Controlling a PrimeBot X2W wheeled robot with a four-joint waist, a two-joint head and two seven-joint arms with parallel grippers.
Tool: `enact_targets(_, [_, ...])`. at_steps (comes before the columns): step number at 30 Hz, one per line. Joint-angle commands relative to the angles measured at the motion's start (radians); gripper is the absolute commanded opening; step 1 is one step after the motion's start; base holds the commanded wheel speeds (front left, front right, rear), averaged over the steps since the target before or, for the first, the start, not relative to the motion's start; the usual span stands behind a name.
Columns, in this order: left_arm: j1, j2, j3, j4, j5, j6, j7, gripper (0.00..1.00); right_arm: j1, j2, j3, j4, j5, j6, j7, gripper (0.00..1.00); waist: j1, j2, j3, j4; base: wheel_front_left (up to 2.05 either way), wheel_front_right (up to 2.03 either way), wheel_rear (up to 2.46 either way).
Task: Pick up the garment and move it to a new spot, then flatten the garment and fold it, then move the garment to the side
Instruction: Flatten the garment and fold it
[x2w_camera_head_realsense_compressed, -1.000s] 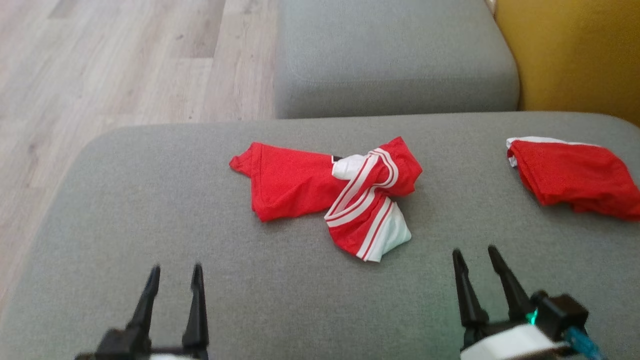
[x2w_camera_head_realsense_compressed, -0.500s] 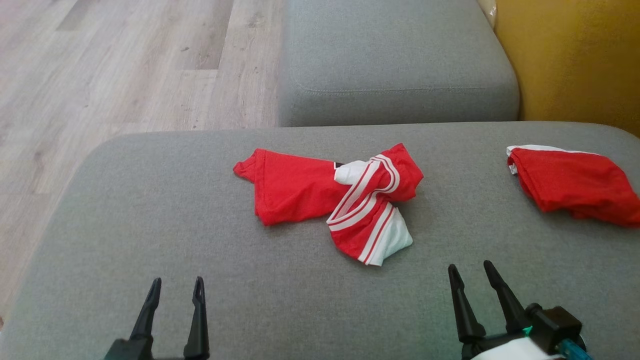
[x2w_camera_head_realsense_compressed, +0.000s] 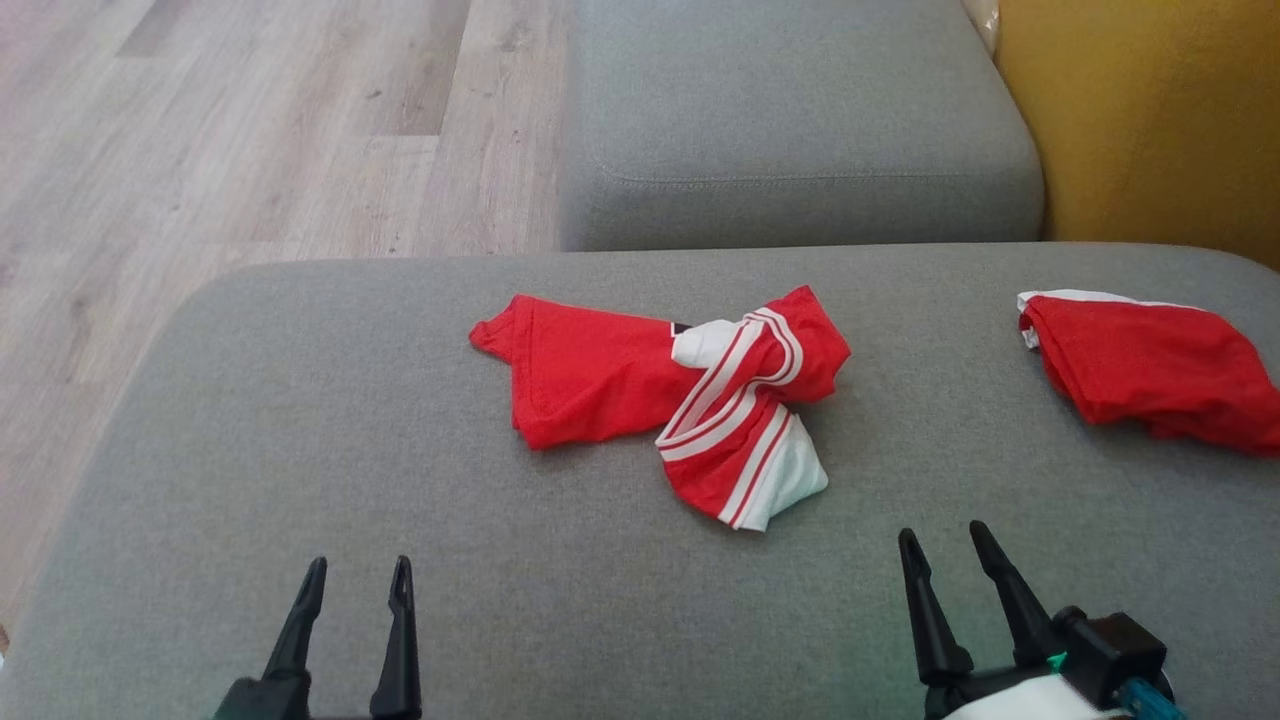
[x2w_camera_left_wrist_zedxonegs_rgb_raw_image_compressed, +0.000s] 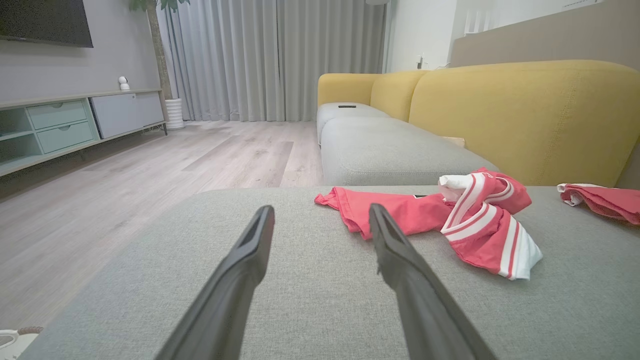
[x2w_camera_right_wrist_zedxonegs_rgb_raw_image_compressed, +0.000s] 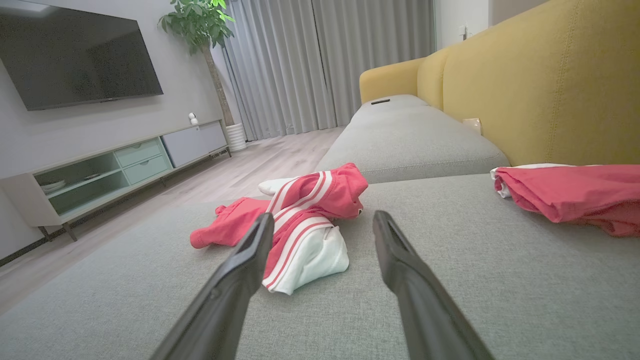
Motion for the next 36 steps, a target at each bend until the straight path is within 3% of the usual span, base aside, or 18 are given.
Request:
enact_targets(1, [-0.042,-0.01,0.032,-0.031,0.009,-0.002,-0.009,1.0,-0.032,-0.004,0.024,-0.031,0.0,0.003,-0.006,1.0,0.0,-0.0001,0.001,-0.001,0.0,0.0,0.0])
enact_targets(13, [-0.081,-0.01,-0.006,0.014,-0.011,-0.042,-0.009,1.0,-0.046,-0.004,0.032,-0.042,-0.012,0.003,-0.006,1.0,0.0,-0.0001,0.048,-0.022,0.0,0.0,0.0])
enact_targets(19, [-0.193,-0.01,-0.093,0.106,-0.084,-0.061,-0.009,1.0,-0.069,-0.004,0.044,-0.048,-0.011,0.003,-0.006,1.0,0.0,-0.0001,0.093,-0.05,0.0,0.0,0.0])
enact_targets(28, [-0.472,-0.01,-0.261,0.384,-0.16,-0.127,-0.009,1.0,-0.139,-0.004,0.06,-0.081,-0.045,0.003,-0.006,1.0,0.0,-0.0001,0.227,-0.102,0.0,0.0,0.0])
enact_targets(36, [-0.729,-0.01,-0.334,0.651,-0.285,-0.163,-0.009,1.0,-0.21,-0.004,0.067,-0.104,-0.065,0.003,-0.006,1.0,0.0,-0.0001,0.356,-0.138,0.0,0.0,0.0])
